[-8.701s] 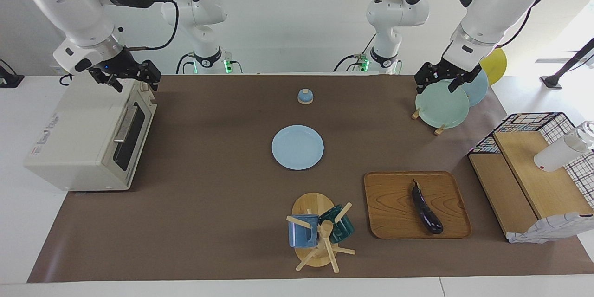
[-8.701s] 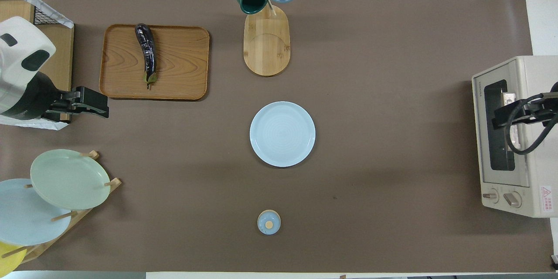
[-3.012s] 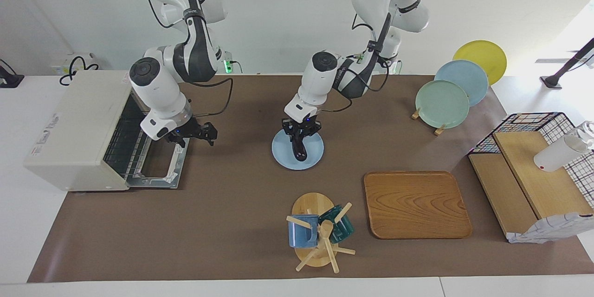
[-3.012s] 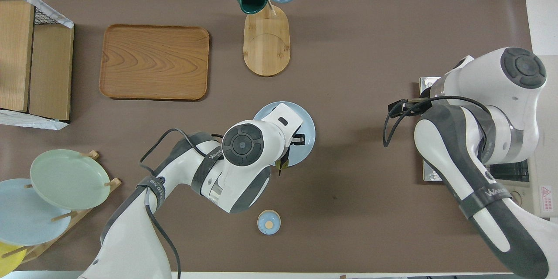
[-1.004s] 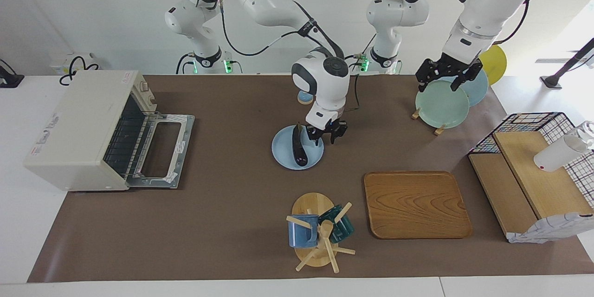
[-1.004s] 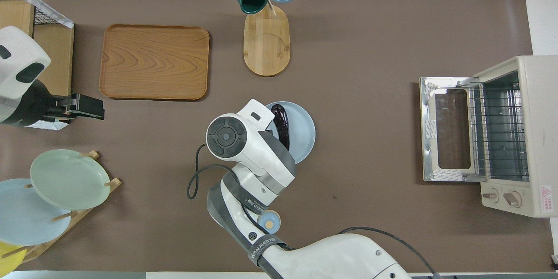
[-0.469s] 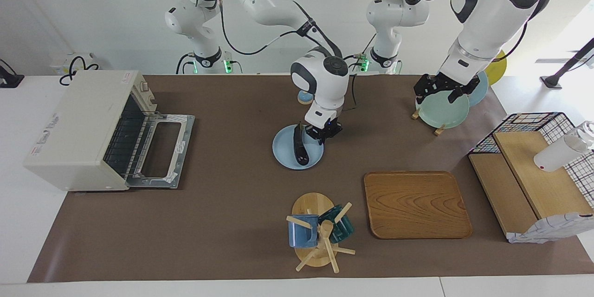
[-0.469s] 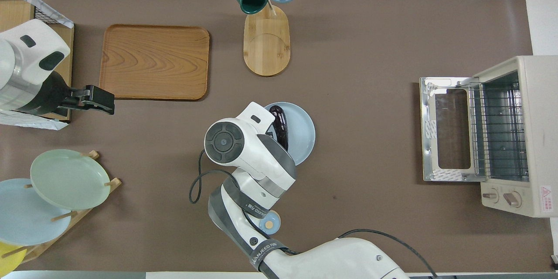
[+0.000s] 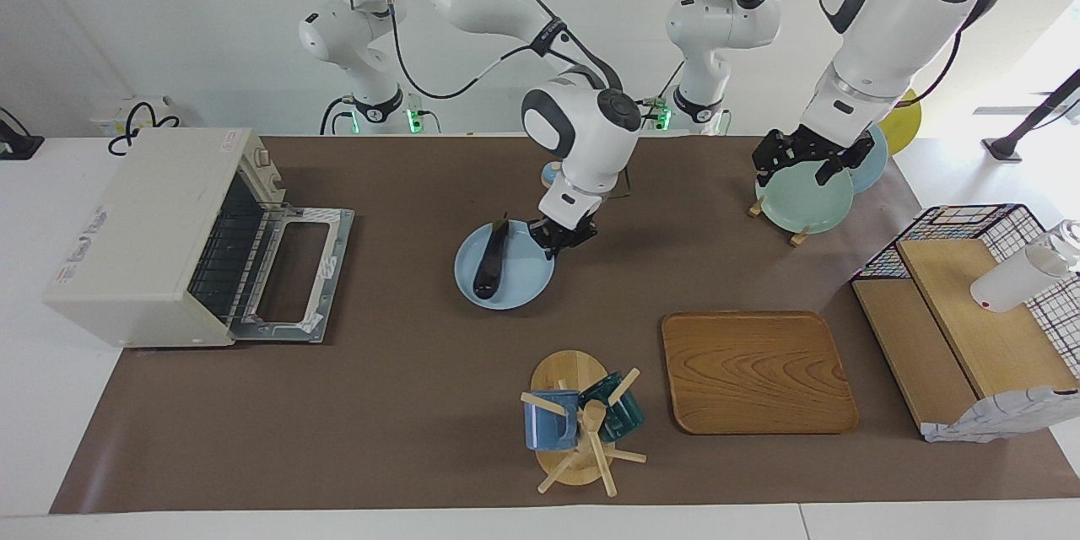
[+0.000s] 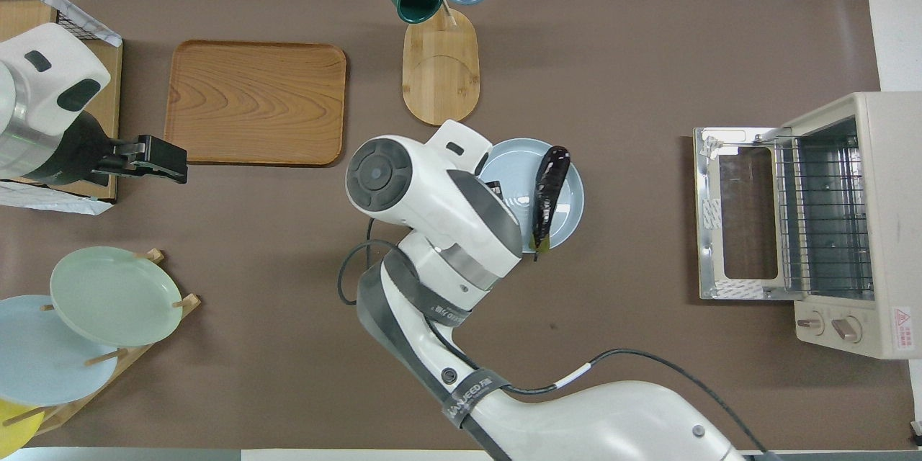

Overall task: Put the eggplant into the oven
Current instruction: 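Carry the eggplant with the right gripper into the open oven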

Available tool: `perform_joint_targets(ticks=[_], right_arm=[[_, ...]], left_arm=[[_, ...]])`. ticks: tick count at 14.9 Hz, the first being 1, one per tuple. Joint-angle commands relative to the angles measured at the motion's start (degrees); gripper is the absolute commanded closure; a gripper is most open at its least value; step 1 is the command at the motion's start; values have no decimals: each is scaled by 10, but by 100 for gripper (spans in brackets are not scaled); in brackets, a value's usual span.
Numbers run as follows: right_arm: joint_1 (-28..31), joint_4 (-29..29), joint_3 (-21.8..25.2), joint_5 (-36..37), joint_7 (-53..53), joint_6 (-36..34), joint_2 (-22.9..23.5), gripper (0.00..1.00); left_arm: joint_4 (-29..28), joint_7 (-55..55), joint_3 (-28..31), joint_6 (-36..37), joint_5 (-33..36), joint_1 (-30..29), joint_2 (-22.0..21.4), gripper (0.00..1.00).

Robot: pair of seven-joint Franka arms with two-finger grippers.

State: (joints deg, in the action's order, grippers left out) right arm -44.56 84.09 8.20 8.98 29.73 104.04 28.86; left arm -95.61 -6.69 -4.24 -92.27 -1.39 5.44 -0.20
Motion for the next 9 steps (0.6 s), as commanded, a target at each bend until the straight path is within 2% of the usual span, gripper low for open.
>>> perform_joint_targets(ticks=[1,5,9], right_arm=[[64,40,-6,10,-76,-42,-68,100],[194,184,-6,9,-204,-36,-187,100],[268,258,-5,10,-256,-31,-244,100]], left_arm=[[13,18,-4,15,13,-16,5,0],[11,26,-4,13,13,-25,4,0],[11,27,-4,12,14,-25,3,0]])
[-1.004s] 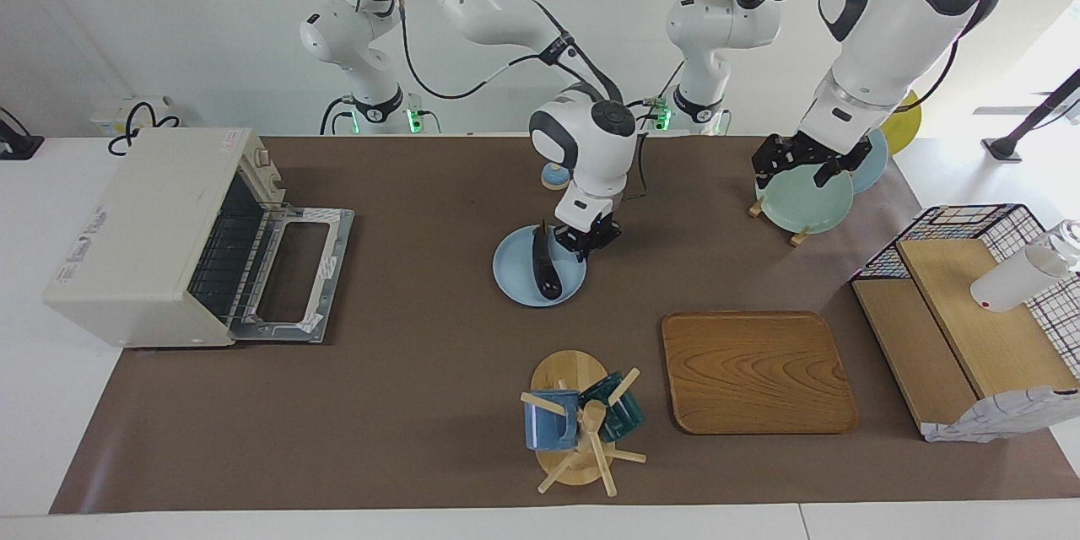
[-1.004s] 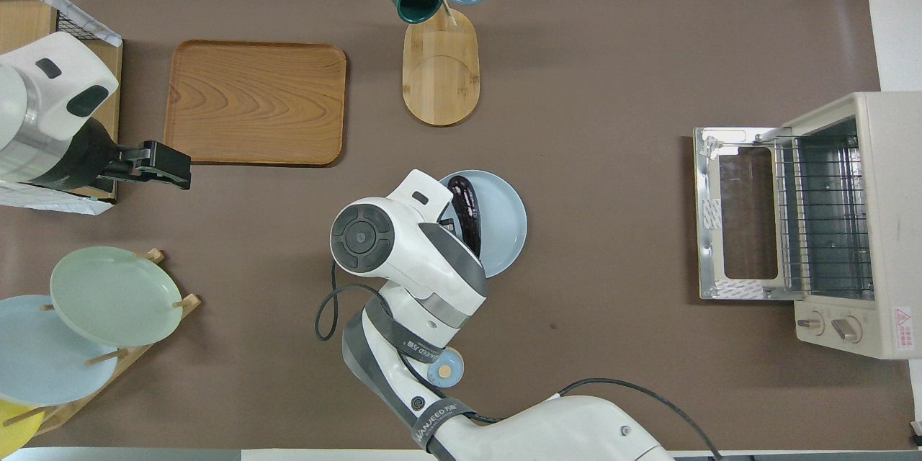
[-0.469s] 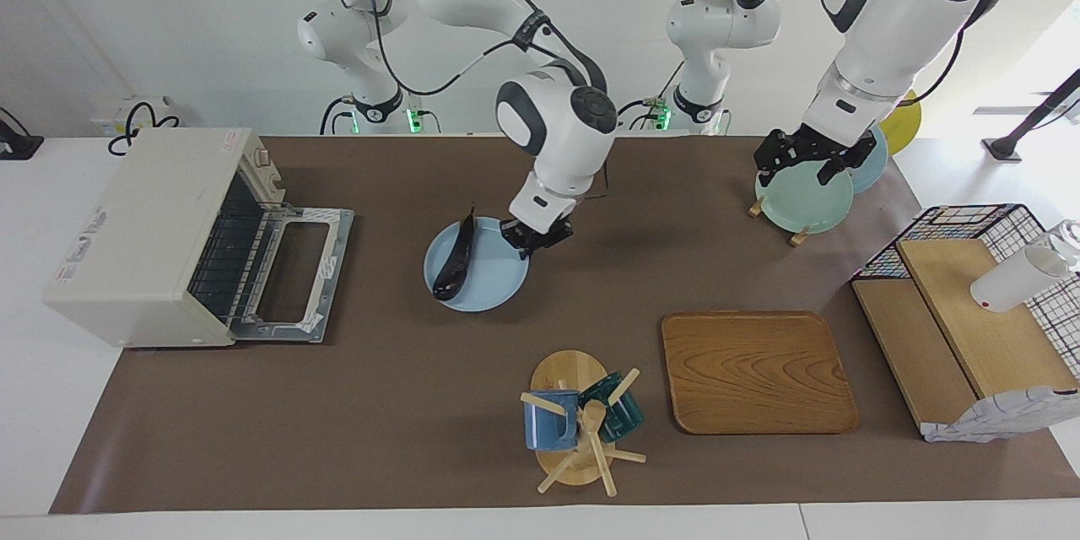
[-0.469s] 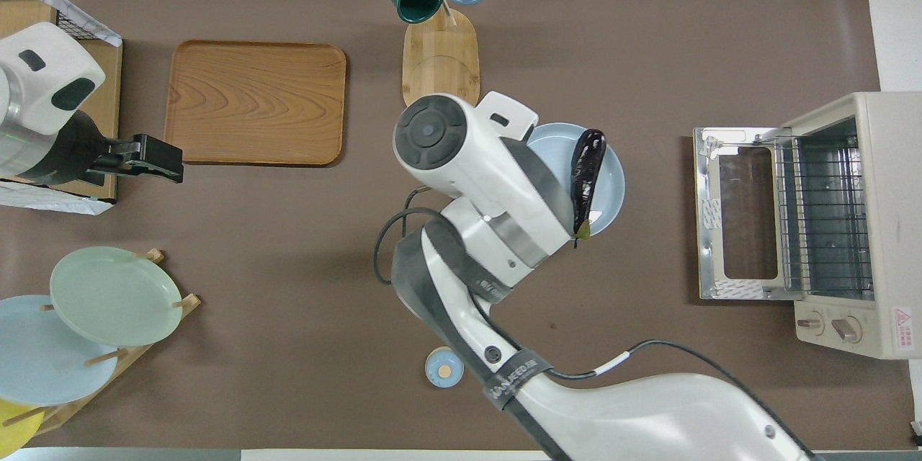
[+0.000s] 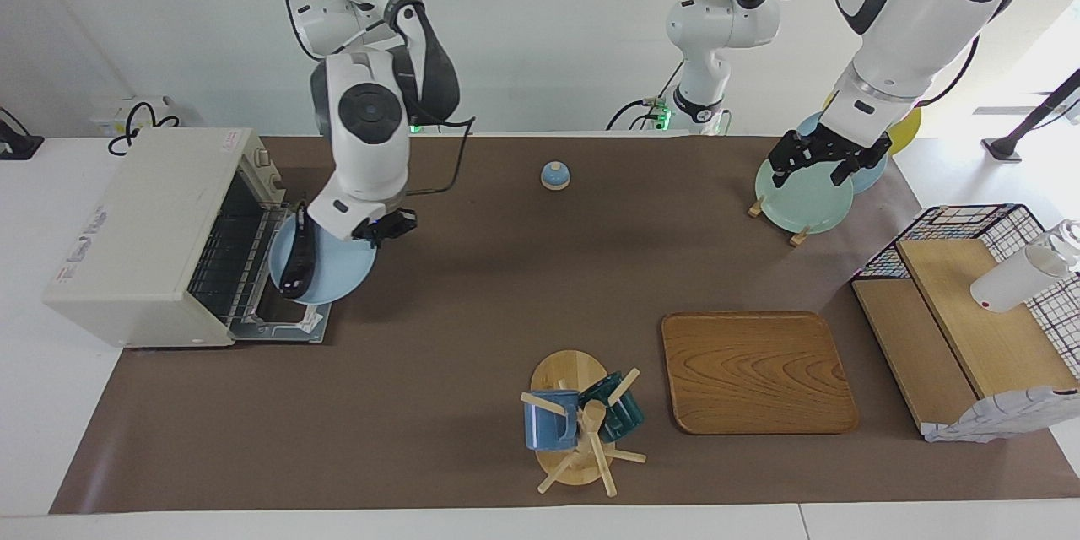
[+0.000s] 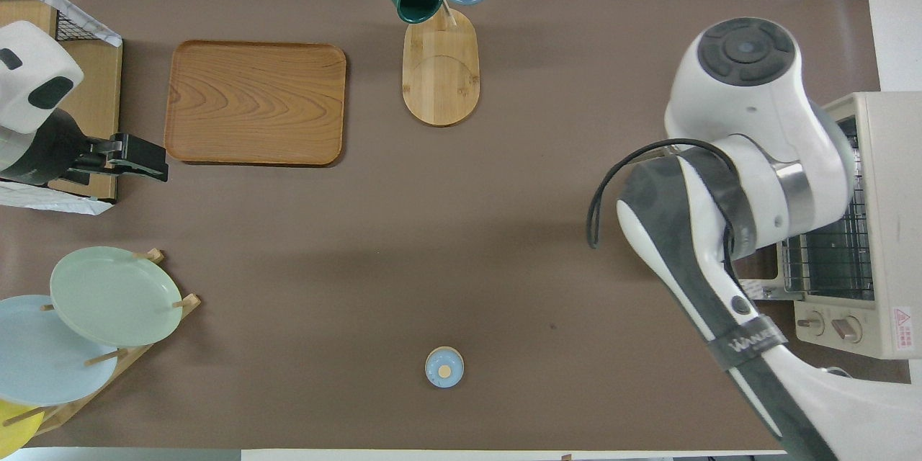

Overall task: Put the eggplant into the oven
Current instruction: 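Carry the eggplant with the right gripper into the open oven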

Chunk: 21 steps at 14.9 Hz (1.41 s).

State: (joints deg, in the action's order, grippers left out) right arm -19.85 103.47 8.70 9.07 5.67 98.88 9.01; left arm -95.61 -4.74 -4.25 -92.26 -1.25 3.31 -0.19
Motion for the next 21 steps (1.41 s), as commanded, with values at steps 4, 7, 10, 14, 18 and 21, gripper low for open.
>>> perform_joint_targets(ticks=[4,7,10,14,18,21], right_arm=[[105,91,-11,10,-110,51,-58,100],[141,125,-10,10,-142,83,-68,100],[175,198,-10,10,-193,162,-91,100],[179,221,-11,9,-185,186,-99,100],[177,218,-11,3,-182,192,-96,51],[172,190,-12,-8,-185,177,-87,43]], left_arm=[[9,5,-4,12,9,-2,0,0],[8,4,-4,15,6,-2,-1,0],[6,5,-4,15,6,-3,-3,0],[3,2,-3,12,6,-5,-4,0],[0,2,-1,9,6,-5,-5,0],[0,2,-1,8,6,-5,-5,0]])
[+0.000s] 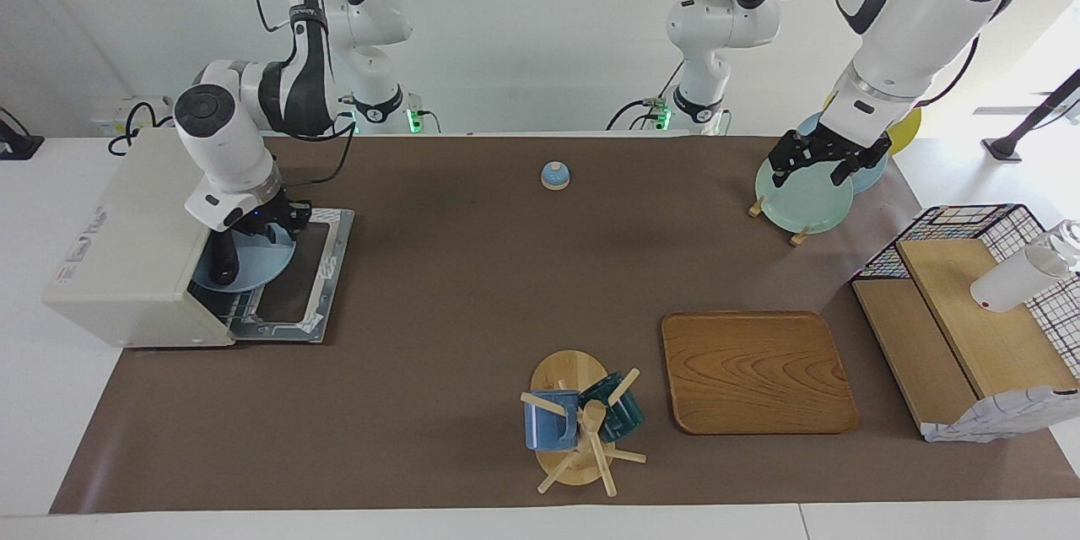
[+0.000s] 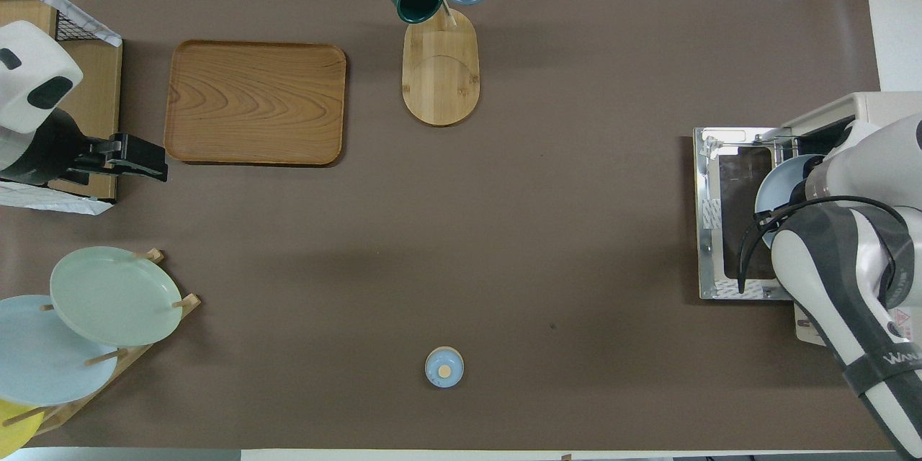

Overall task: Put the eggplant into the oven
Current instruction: 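Open the right gripper inside the oven and withdraw it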

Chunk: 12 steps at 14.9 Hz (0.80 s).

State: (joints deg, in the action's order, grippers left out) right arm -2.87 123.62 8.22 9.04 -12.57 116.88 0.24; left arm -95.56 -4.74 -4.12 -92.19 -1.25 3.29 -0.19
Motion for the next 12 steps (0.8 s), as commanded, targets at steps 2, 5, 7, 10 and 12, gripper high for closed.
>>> perform_joint_targets(ticks=[2,5,7,10,12], right_arm=[[-25,-50,-8,-39,4,-24,17,46],[-83,-54,-8,-40,85,11,27,82],[-107,-36,-8,-40,147,55,45,100],[-107,-13,-8,-39,155,104,74,100],[-102,-5,-7,-39,155,132,98,100]], left_arm=[[-1,2,-2,8,7,-5,-5,0],[-1,2,-2,8,6,-5,-5,0],[-1,2,-2,8,6,-5,-5,0],[-1,2,-2,8,7,-6,-5,0],[-1,2,-2,8,6,-6,-6,0]])
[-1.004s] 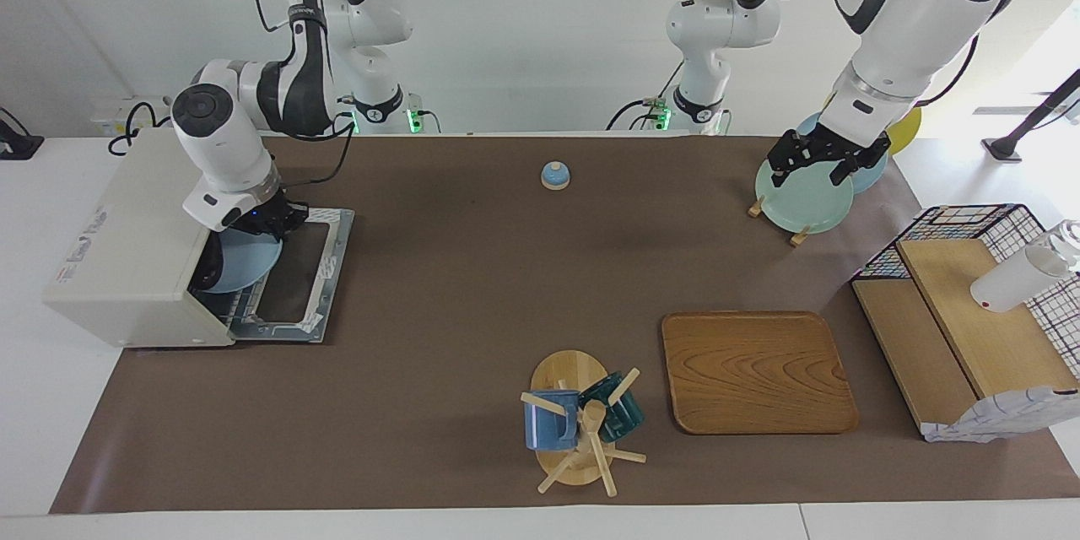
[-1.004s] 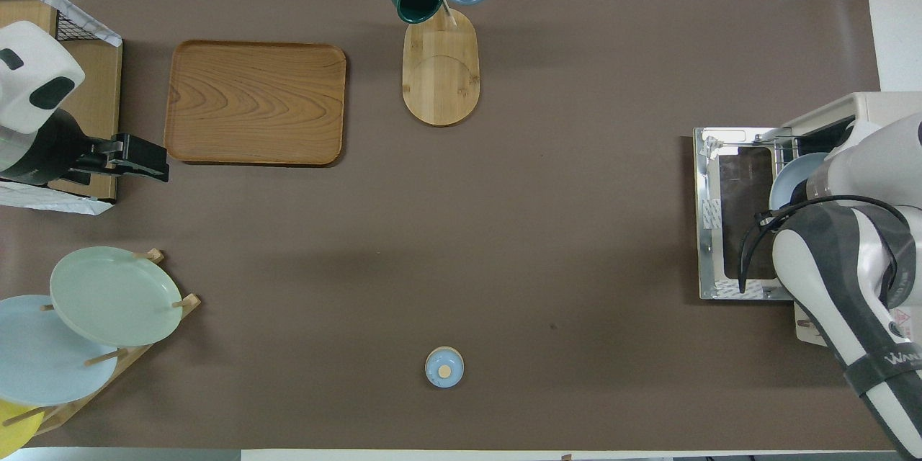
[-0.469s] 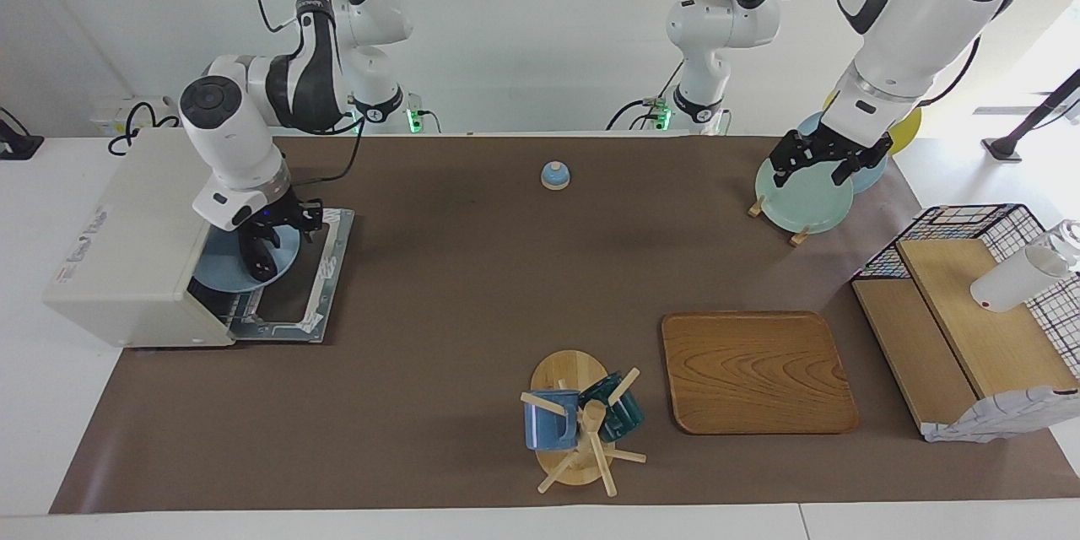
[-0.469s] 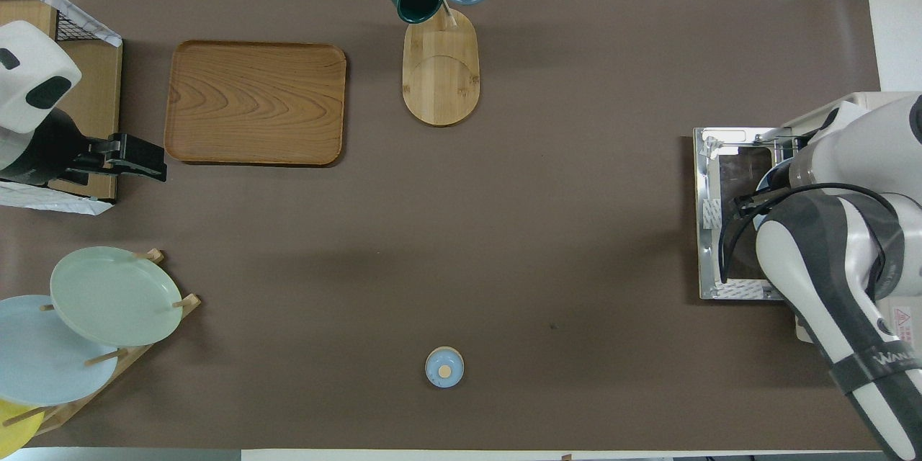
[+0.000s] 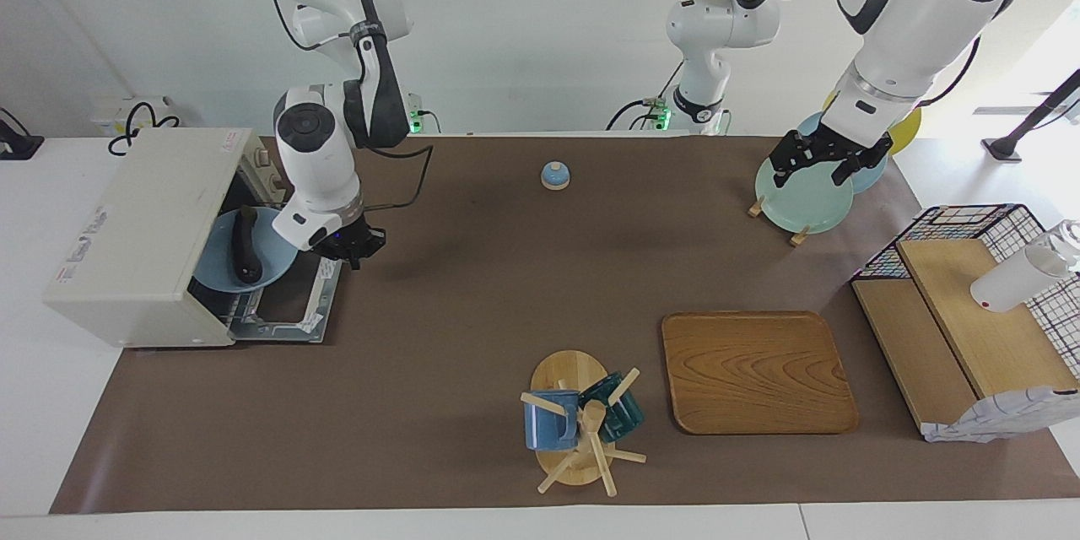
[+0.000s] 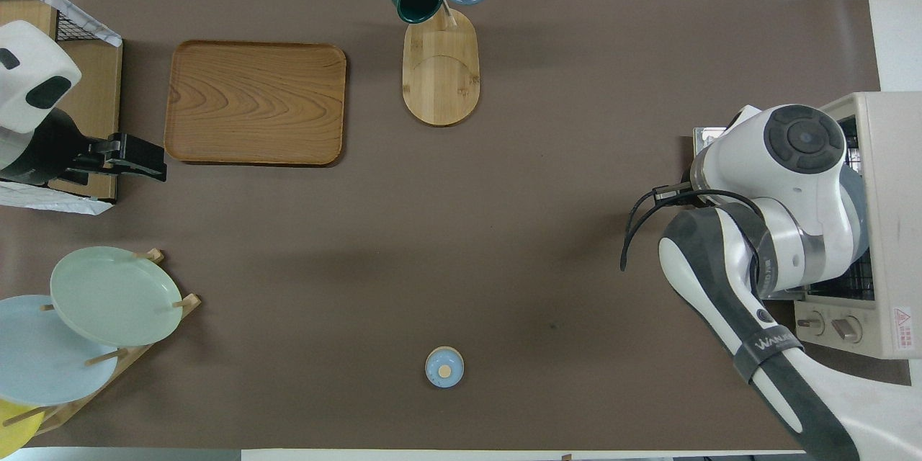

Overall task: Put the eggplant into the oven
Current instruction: 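Push the oven door shut with the right gripper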

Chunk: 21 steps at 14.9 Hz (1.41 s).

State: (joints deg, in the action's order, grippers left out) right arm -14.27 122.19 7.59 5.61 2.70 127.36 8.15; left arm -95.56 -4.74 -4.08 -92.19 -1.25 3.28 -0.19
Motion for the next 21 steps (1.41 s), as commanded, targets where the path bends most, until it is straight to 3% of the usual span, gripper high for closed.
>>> perform_joint_targets(ticks=[1,5,8,13,17,21], right_arm=[[13,11,0,-4,3,26,22,100],[15,24,1,15,4,28,29,100],[14,20,1,89,2,11,29,100],[7,-2,0,147,0,-37,29,100],[15,-98,-1,154,-52,-157,29,100],[55,-116,1,144,-131,-233,-36,100]], left_arm=[[-1,2,-2,8,6,-5,-5,0],[-1,2,-2,8,6,-6,-5,0],[-1,2,-2,8,6,-5,-5,0],[-1,2,-2,8,6,-6,-5,0],[-1,2,-2,8,7,-5,-5,0],[-1,2,-2,7,6,-6,-5,0]])
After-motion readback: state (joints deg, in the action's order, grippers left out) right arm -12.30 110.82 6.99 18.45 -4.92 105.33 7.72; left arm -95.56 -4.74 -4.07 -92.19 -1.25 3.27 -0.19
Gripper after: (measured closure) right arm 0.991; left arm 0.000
